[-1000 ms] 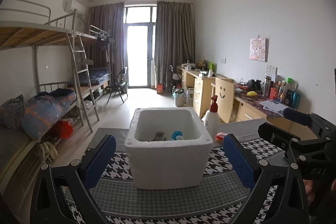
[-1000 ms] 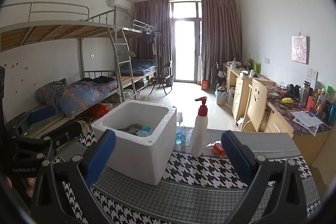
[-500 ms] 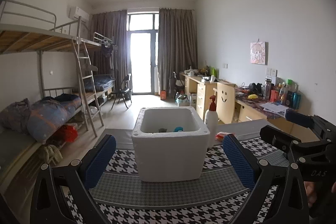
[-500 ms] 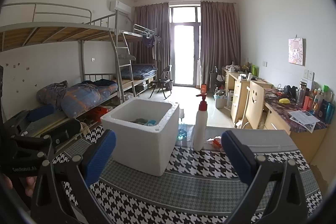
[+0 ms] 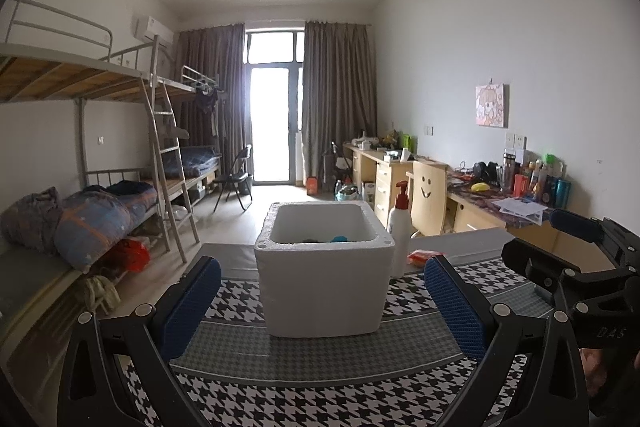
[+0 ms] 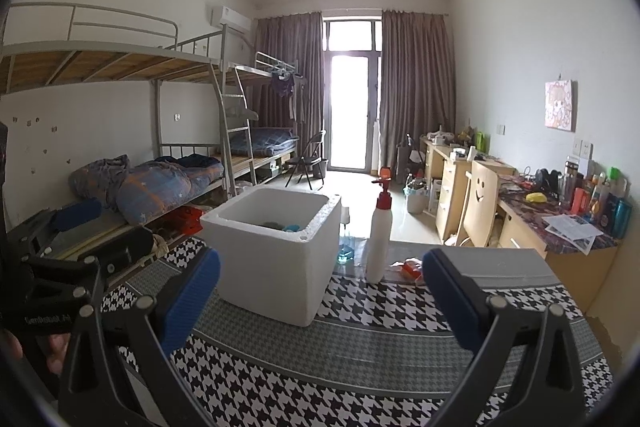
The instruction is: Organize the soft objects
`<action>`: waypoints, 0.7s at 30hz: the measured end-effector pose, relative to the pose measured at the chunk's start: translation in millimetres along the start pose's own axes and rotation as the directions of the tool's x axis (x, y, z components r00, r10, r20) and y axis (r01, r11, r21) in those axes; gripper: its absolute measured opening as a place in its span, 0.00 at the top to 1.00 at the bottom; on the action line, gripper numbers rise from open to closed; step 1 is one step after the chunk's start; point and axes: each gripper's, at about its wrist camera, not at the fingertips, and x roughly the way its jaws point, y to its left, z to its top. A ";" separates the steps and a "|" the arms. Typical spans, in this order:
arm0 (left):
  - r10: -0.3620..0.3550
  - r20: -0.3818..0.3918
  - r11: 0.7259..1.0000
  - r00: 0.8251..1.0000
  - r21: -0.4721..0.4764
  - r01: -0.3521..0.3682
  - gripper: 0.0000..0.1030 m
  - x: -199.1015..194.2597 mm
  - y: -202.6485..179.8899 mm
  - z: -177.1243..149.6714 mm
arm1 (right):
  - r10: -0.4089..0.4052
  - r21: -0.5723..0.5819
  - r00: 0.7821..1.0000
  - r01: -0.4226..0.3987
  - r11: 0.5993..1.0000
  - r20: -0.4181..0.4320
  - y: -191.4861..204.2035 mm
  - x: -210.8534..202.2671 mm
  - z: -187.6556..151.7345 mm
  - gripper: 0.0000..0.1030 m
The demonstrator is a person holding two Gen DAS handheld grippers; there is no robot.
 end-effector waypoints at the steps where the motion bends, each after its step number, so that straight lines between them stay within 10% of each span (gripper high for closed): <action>1: 0.000 0.001 1.000 1.000 -0.003 0.000 0.01 -1.1 -0.2 -1.5 | -0.002 0.000 1.000 0.002 1.000 0.006 0.3 -1.9 -1.2 0.01; 21: 0.019 0.026 1.000 0.999 0.000 -0.019 0.01 -12.7 1.1 -24.4 | -0.013 0.003 1.000 0.013 1.000 0.024 7.0 -20.3 -26.4 0.01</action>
